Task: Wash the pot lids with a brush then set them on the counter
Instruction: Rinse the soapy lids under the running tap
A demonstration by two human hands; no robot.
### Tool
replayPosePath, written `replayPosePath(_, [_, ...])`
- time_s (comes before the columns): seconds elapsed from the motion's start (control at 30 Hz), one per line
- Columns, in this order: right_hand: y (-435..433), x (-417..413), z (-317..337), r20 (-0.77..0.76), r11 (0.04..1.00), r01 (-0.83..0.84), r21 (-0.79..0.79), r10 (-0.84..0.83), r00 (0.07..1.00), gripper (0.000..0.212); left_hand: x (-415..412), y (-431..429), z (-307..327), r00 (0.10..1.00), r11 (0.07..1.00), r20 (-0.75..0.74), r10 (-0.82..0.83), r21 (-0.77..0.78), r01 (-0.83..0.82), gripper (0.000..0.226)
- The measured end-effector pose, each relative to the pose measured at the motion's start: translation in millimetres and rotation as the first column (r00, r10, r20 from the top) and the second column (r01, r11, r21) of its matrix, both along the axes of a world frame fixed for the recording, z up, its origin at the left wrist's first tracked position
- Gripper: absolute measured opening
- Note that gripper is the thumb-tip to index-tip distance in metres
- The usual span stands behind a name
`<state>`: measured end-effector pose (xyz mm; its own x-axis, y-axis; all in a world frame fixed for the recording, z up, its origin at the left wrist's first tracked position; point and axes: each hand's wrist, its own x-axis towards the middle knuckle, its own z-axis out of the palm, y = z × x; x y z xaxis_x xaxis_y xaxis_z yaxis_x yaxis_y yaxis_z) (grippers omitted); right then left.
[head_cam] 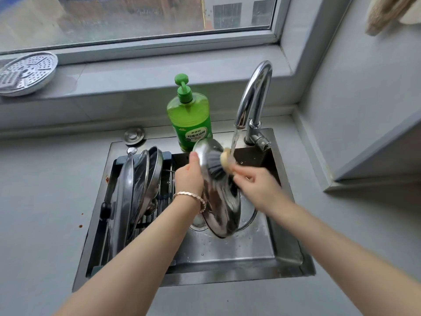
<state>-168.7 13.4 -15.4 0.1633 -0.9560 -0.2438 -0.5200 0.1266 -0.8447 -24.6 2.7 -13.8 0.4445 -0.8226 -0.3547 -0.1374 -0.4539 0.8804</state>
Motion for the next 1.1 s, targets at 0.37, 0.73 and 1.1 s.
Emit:
replayPosePath(0.37, [33, -19, -42, -0.09, 0.982, 0.003, 0.188, 0.014, 0.996, 0.036, 20, 11, -18, 0.908, 0.927, -0.187, 0.374, 0.035, -0.375, 0.048])
replayPosePath(0.73, [42, -49, -75, 0.011, 0.908, 0.252, 0.336, -0.271, 0.962, 0.035, 32, 14, -20, 0.817, 0.878, -0.322, 0.478, 0.177, -0.444, 0.05])
replayPosePath(1.1, [9, -63, -51, 0.394, 0.718, 0.472, 0.513, -0.684, 0.614, 0.029, 19, 26, -47, 0.651, 0.948, -0.699, 0.296, 0.299, -0.11, 0.071])
